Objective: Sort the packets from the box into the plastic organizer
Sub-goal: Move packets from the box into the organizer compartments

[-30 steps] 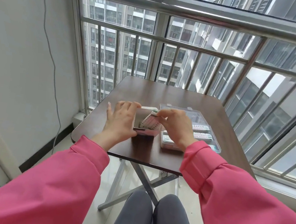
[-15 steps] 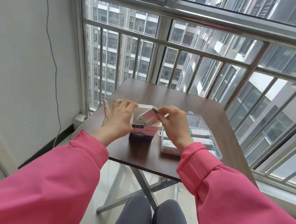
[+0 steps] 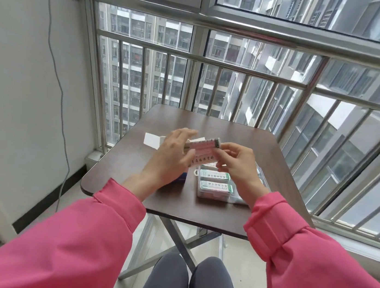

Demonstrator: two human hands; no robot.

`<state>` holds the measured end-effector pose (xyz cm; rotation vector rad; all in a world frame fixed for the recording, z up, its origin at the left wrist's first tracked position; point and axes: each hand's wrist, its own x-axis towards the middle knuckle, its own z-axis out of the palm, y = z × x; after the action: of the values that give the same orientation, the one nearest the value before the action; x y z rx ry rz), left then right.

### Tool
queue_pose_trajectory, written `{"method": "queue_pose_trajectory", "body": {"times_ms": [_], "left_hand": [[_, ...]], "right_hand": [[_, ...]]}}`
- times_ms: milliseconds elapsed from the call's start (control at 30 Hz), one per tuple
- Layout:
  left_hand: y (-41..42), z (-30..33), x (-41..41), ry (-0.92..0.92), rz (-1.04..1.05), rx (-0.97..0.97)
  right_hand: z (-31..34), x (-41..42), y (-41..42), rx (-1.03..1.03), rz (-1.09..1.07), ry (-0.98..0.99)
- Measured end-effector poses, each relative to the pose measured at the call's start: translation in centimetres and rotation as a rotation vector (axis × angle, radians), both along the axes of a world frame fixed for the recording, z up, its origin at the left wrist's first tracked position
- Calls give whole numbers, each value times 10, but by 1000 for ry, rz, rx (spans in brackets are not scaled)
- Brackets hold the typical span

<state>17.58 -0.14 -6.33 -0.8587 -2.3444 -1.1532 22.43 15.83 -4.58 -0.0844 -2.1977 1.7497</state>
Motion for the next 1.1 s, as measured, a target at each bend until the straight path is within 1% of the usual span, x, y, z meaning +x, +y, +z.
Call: {"method": "queue_pose_trajectory", "body": {"times_ms": [67, 167, 200, 300, 367, 467, 600, 733, 800, 867, 933, 1000, 1100], "left_hand": [[8, 3, 6, -85, -59, 5], [16, -1, 6, -236, -160, -63], [18, -2, 7, -318, -205, -17], [28, -5, 17, -622, -300, 240], [35, -5, 24, -703, -287, 301], [44, -8, 28, -754, -271, 325], [52, -16, 26, -739, -199, 335], [57, -21, 23, -689, -91, 354], [54, -23, 20, -629, -39, 352], [48, -28, 16, -513, 66, 266], [44, -30, 11, -446, 140, 172], [46, -28, 7, -440, 133, 123], [55, -25, -3, -426, 98, 52]], "right_hand": [[-3, 9, 4, -11, 56, -10], [-7, 19, 11, -54, 45, -9], [-9, 22, 14, -75, 32, -10], [-10, 30, 24, -155, 46, -44], [-11, 35, 32, -195, 72, -73], [-14, 40, 40, -199, 48, -88], [-20, 43, 51, -231, -13, -78], [-24, 39, 59, -174, -82, -98], [-27, 34, 65, -179, -155, -90], [-29, 28, 71, -194, -235, -76], [-31, 19, 76, -204, -284, -81], [-32, 8, 77, -191, -303, -111], [-37, -12, 77, -115, -322, -175]]}}
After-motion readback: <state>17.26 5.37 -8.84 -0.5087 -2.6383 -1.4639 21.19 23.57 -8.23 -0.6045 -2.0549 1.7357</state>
